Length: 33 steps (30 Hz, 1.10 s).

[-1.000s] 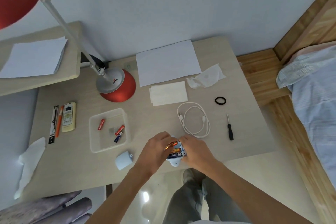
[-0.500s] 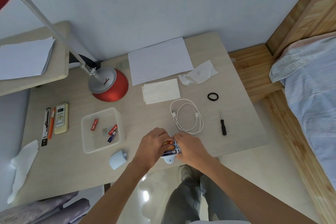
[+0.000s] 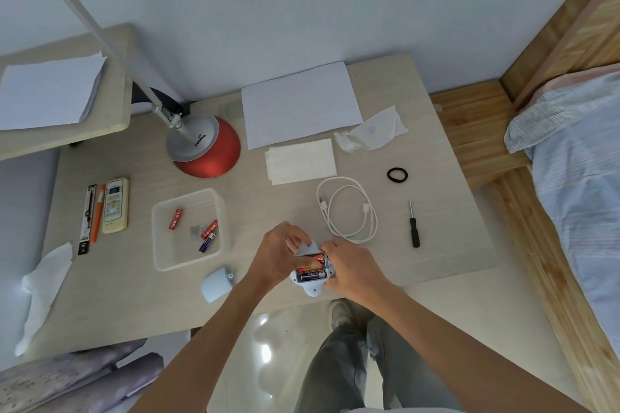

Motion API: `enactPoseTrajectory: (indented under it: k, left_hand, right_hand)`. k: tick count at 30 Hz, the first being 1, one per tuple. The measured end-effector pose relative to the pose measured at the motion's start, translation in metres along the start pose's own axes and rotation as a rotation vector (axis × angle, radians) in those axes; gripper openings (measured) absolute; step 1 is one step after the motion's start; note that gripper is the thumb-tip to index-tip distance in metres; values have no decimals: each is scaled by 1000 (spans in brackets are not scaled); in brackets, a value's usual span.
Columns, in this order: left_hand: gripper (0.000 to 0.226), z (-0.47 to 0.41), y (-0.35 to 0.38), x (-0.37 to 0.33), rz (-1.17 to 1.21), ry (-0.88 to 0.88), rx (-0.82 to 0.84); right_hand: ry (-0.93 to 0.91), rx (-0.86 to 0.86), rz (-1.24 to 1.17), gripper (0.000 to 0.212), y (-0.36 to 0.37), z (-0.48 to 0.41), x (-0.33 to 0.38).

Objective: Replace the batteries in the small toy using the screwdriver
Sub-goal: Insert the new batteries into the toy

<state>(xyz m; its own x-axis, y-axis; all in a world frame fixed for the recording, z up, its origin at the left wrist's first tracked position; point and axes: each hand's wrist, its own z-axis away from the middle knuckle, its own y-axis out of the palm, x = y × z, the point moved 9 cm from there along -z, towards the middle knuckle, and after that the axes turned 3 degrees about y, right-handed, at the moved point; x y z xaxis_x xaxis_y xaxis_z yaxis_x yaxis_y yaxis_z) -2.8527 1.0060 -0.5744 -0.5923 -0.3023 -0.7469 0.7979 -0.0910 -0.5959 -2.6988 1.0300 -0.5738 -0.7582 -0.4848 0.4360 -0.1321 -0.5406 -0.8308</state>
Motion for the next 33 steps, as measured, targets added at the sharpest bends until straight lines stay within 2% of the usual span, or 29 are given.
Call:
enactPoseTrajectory:
  k: [7,15,20,33]
  left_hand:
    - [73,2,18,22,105,-263,10]
    - [58,8,23,30,180,-373,-2]
    - [55,11,22,30,207,-387,-34]
    - [53,12,22,26,216,-376,-38]
  right_hand:
    - [3,2,-12,43,1,0,-3]
    - [6,-6,-24,48,0,1,-4]
    - [1,-9,-30,54,-2,2,-4]
    - [2,-17,-29,53,-4,3,-3]
